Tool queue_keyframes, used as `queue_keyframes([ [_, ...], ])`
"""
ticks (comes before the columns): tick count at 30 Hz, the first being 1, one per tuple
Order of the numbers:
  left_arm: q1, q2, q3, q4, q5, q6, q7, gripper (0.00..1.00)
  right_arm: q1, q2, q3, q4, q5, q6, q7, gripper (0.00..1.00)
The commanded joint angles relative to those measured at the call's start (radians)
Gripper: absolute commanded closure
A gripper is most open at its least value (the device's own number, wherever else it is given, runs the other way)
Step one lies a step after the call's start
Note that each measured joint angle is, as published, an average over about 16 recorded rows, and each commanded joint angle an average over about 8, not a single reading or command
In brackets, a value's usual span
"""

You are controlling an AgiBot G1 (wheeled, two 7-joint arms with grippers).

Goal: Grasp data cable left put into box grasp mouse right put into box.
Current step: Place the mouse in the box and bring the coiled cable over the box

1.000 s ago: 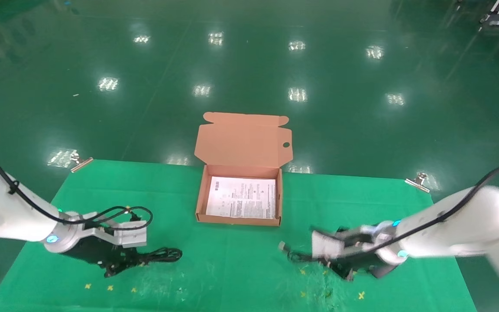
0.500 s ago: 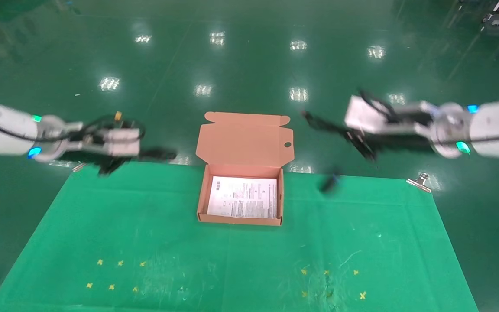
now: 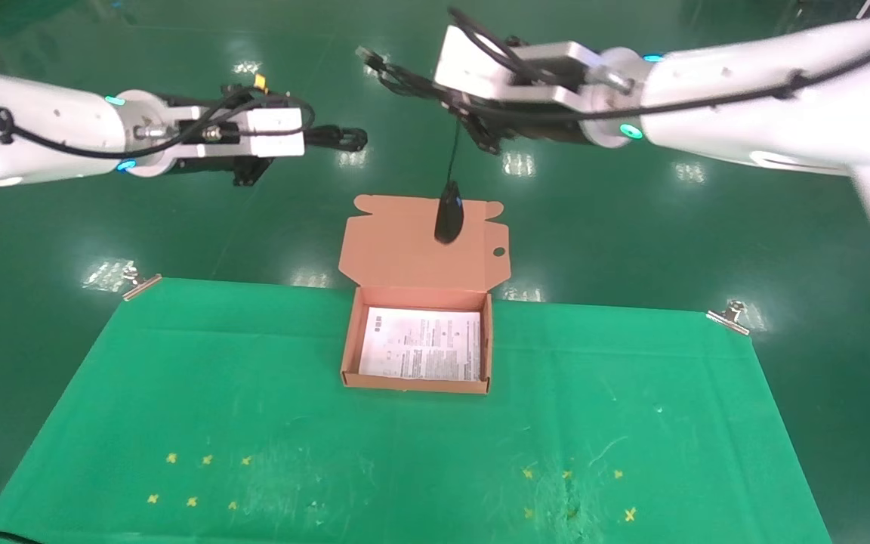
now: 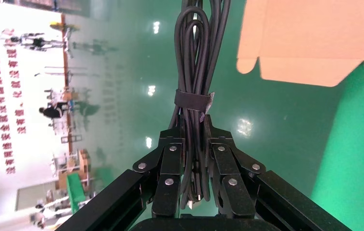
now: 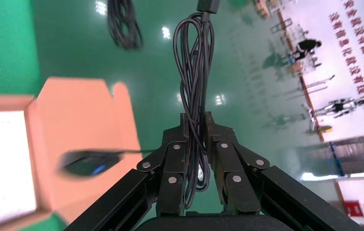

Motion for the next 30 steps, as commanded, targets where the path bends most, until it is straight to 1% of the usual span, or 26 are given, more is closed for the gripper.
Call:
queue_keyframes([
  [1, -0.009, 0.015, -0.003, 0.019, 0.003, -0.024, 0.001, 1.00, 0.016, -0.040, 0.002, -0.052, 0.013, 0.025, -0.039, 1.00],
  [4, -0.018, 0.021, -0.007, 0.035, 0.000, -0.031, 0.002, 1.00, 0.030, -0.068, 0.004, -0.097, 0.033, 0.028, -0.077, 1.00],
  [7, -0.022, 0.022, -0.008, 0.040, -0.001, -0.034, 0.005, 1.00, 0.040, -0.083, 0.004, -0.121, 0.046, 0.030, -0.096, 1.00],
  [12, -0.020, 0.014, -0.001, 0.043, 0.010, -0.026, 0.006, 1.00, 0.041, -0.097, -0.008, -0.131, 0.061, 0.038, -0.102, 1.00],
  [16, -0.023, 0.002, 0.012, 0.048, 0.038, -0.012, -0.005, 1.00, 0.034, -0.107, -0.036, -0.142, 0.080, 0.055, -0.100, 1.00],
  [24, -0.035, -0.022, 0.044, 0.057, 0.127, 0.030, -0.089, 1.00, 0.003, -0.116, -0.149, -0.155, 0.138, 0.087, -0.092, 1.00],
  [30, -0.030, -0.032, 0.069, 0.029, 0.197, 0.067, -0.173, 1.00, -0.035, -0.119, -0.249, -0.139, 0.186, 0.110, -0.046, 1.00],
])
